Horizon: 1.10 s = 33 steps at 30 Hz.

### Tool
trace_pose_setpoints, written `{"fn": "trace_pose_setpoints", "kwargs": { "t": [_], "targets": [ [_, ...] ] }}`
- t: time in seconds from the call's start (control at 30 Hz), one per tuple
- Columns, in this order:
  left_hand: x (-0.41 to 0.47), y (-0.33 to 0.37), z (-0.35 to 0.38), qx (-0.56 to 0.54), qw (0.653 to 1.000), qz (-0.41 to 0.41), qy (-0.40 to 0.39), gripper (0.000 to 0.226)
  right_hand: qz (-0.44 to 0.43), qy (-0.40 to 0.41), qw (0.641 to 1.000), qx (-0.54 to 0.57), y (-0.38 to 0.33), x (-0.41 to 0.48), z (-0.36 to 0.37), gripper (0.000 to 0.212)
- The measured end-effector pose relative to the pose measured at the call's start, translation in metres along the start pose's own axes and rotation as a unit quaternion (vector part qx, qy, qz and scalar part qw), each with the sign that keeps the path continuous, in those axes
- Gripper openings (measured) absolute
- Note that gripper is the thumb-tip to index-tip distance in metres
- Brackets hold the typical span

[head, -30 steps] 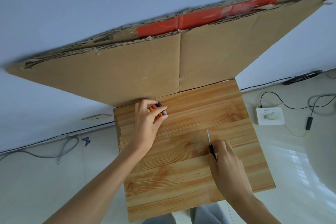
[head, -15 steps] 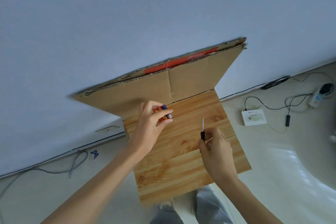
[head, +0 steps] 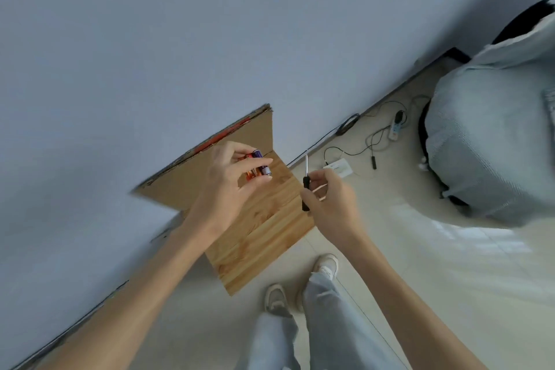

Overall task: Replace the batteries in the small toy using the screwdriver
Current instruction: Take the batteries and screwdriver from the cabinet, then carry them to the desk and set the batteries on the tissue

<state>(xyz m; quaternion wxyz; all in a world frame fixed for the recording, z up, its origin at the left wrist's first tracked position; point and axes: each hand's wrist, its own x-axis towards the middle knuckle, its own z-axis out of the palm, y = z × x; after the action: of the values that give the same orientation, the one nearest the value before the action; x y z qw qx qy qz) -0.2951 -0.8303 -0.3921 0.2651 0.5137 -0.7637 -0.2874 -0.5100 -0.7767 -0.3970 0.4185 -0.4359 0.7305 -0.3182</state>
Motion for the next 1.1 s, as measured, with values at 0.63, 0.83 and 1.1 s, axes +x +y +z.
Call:
{"fn": "trace_pose_setpoints", "kwargs": {
  "t": [0.63,0.83,1.1],
  "targets": [
    [0.097,0.393,0.078,0.018,0.94,0.299,-0.162,0.029,-0.042,0.199,0.972,0.115,-0.025,-0.121,-0.385,0.019],
    [0.104,0.519,0.171,-0.003,0.896,0.4,-0.194,0.03,-0.04,0.286,0.948,0.137,0.037,-0.171,-0.508,0.019],
    [0.081,0.683,0.311,-0.046,0.825,0.486,-0.286,0.03,-0.004,0.408,0.887,0.217,0.126,-0.265,-0.642,0.023]
  ]
}}
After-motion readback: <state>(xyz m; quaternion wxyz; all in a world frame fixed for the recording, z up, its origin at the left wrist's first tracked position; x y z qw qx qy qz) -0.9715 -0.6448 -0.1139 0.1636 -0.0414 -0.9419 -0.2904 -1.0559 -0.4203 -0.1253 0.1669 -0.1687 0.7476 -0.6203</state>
